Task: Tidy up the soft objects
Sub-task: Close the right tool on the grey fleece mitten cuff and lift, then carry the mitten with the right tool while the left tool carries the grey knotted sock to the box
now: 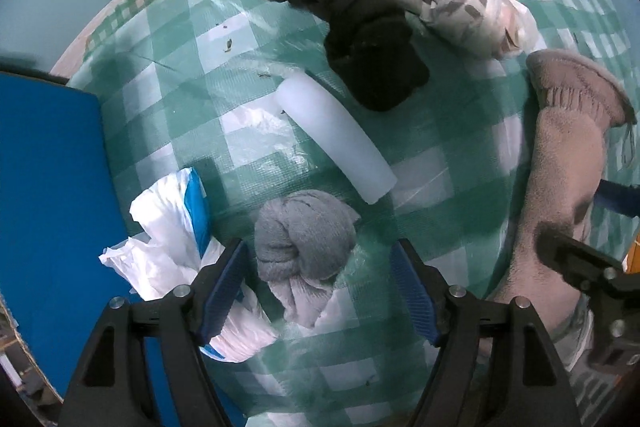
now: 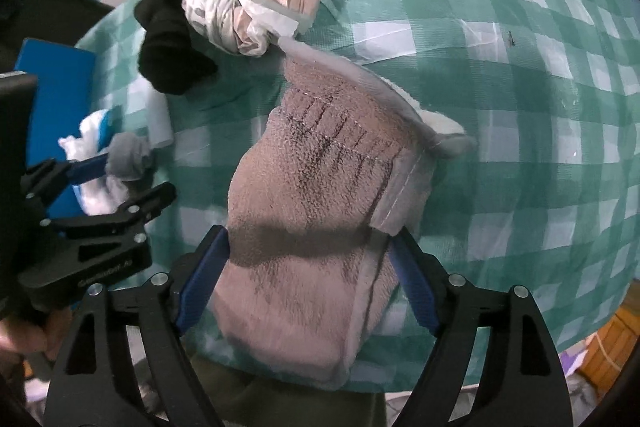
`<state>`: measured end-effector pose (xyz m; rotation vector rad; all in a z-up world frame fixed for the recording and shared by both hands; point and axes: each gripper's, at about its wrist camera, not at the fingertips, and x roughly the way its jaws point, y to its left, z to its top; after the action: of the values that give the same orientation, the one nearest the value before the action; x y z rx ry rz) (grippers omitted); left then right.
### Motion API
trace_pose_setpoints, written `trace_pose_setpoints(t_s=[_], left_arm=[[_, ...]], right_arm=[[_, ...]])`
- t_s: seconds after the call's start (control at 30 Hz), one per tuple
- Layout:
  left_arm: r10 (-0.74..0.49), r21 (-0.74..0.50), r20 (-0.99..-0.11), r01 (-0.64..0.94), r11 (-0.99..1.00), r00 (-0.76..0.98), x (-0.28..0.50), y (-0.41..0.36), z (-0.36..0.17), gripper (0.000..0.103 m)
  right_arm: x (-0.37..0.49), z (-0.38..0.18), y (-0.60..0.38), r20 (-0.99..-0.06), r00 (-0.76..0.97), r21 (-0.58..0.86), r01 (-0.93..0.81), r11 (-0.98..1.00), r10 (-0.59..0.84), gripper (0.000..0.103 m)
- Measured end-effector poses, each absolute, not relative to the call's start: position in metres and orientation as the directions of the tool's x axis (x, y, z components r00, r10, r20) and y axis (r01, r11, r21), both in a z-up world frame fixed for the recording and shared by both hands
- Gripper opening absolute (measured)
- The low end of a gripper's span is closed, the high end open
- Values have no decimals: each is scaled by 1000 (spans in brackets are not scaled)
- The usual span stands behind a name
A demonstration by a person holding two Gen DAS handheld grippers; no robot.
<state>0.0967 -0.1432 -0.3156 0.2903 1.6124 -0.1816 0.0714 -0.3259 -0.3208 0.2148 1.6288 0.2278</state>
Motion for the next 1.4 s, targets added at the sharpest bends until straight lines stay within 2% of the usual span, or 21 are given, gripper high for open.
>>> trace_pose_setpoints(t_s=[0.2,0.3,0.37,0.47,0.53,0.63,0.73,1.0,1.4], left_arm=[[45,34,-998,278,960,-36,95,-139,-316,74],[25,18,-999,287,958,-22,89,-141,-313,57],[28,24,-1000,305,952,-9,84,-146,-309,37],[25,24,-1000,321,947,-1,78,-151,-306,34],[13,13,-1000,329,944,3,72,-152,-305,33],[-12,-4,-1000,338,941,21,65,-153,-297,32],[-38,-24,-999,341,940,34,60,-155,-288,31],[-80,-49,-993,322,945,82,59,-147,-257,31],[-154,-106,-976,285,953,152,57,-126,-199,31]], right_arm=[[72,-327,-310,-976,-64,210,-5,978,209,81],[71,-331,-295,-985,-60,164,-23,986,162,81],[70,-331,-287,-990,-54,132,-49,990,129,80],[68,-330,-276,-995,-42,95,-95,991,92,63],[66,-326,-274,-995,-35,101,-114,988,97,48],[64,-319,-272,-991,-30,131,-139,982,128,37],[61,-311,-273,-986,-24,168,-149,974,166,31],[59,-287,-301,-969,-2,244,-159,957,246,27],[52,-235,-329,-957,83,252,-224,941,276,26]])
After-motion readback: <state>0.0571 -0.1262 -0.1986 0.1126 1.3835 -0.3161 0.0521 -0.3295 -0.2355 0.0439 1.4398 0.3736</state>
